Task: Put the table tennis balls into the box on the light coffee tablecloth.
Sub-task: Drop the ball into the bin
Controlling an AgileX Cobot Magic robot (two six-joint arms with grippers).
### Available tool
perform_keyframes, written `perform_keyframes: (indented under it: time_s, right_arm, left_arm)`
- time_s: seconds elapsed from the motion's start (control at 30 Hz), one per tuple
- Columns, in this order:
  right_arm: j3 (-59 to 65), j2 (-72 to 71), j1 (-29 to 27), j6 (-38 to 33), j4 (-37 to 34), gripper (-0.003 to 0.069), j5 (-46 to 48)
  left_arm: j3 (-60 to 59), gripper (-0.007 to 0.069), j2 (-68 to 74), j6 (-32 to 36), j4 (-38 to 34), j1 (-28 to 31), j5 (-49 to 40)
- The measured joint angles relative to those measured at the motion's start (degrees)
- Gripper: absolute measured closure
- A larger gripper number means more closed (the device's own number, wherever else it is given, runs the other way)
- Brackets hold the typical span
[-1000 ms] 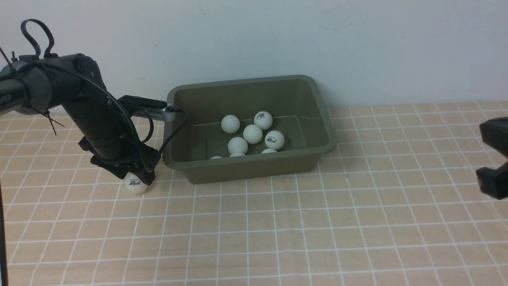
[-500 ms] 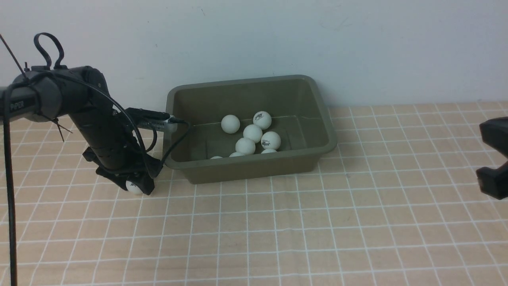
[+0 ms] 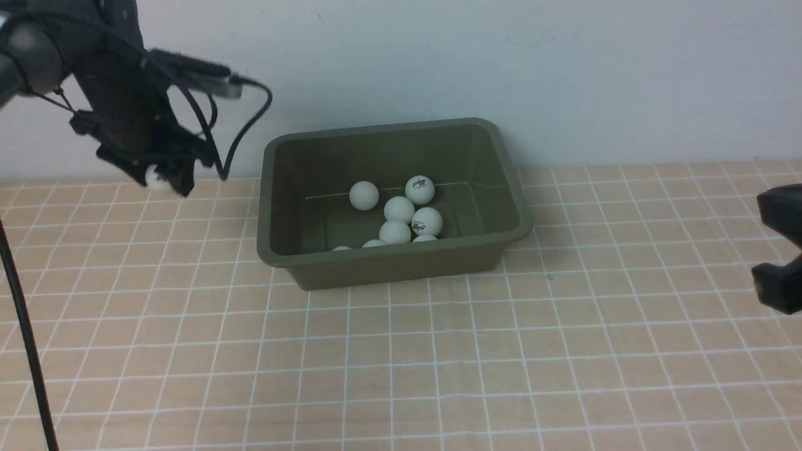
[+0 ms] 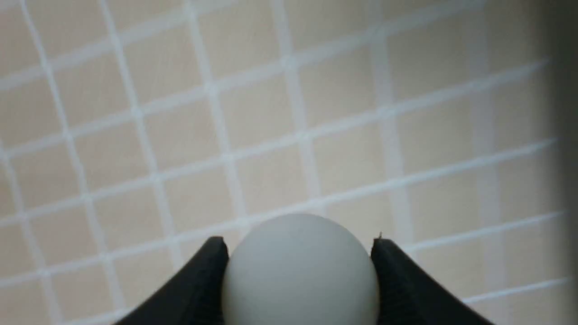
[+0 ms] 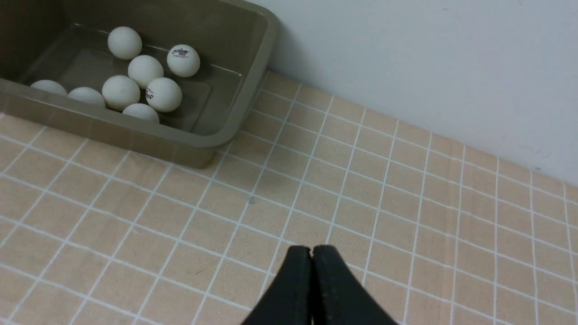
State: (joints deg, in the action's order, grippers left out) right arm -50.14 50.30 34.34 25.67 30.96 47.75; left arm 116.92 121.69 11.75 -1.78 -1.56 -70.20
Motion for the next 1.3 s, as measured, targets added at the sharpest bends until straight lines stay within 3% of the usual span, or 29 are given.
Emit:
perform_keyframes:
  time_s: [0.17, 0.3, 0.67, 0.77, 0.87, 1.0, 1.1, 1.2, 1.23, 1.27, 1.3]
  right_arm:
    - [0.0, 0.0, 0.0, 0.0, 0.0, 0.0677, 0.0]
    - [0.0, 0.0, 0.0, 0.0, 0.0, 0.0677, 0.0]
    - [0.0, 0.0, 0.0, 0.0, -0.2, 0.0677, 0.0]
    - [0.0, 0.0, 0.0, 0.0, -0.2, 0.0677, 0.1]
    - [0.0, 0.0, 0.0, 0.0, -0.2, 0.0677, 0.5]
    - [0.0, 0.0, 0.0, 0.0, -0.2, 0.0677, 1.6]
    - [0.0, 0.0, 0.0, 0.0, -0.2, 0.0677, 2.1]
    - [0.0, 0.0, 0.0, 0.0, -0.2, 0.0677, 2.4]
    - [0.0, 0.0, 0.0, 0.0, -0.2, 0.0677, 2.4]
    - [0.0, 0.0, 0.0, 0.0, -0.1, 0.0677, 2.4]
    - [0.0, 0.0, 0.0, 0.0, -0.1, 0.0677, 2.4]
  left_arm:
    - [7.0, 0.0309, -0.8, 3.6, -18.7, -2.3, 0.0]
    - [7.4, 0.0309, -0.2, 5.9, -25.5, -5.3, 0.1]
    - [7.5, 0.03, 10.7, 5.9, -22.4, -9.7, 1.9]
    - [7.5, 0.0252, 12.7, 5.9, -22.1, -9.7, 2.0]
    - [7.5, 0.0127, 13.9, 4.6, -21.9, -9.7, 2.1]
    - [10.5, 0.0094, 14.0, 3.8, -21.9, -9.7, 0.2]
    - [15.2, 0.0147, 13.8, 3.5, -21.9, -9.7, -0.2]
    - [19.0, 0.0328, 11.3, 2.7, -21.9, -9.7, -0.2]
    - [19.3, 0.0409, 9.8, 2.5, -21.9, -9.7, -0.3]
    - [19.6, 0.0545, 7.2, 2.6, -21.9, -9.7, -0.5]
    - [19.7, 0.0573, 6.0, 2.8, -21.9, -9.7, -0.7]
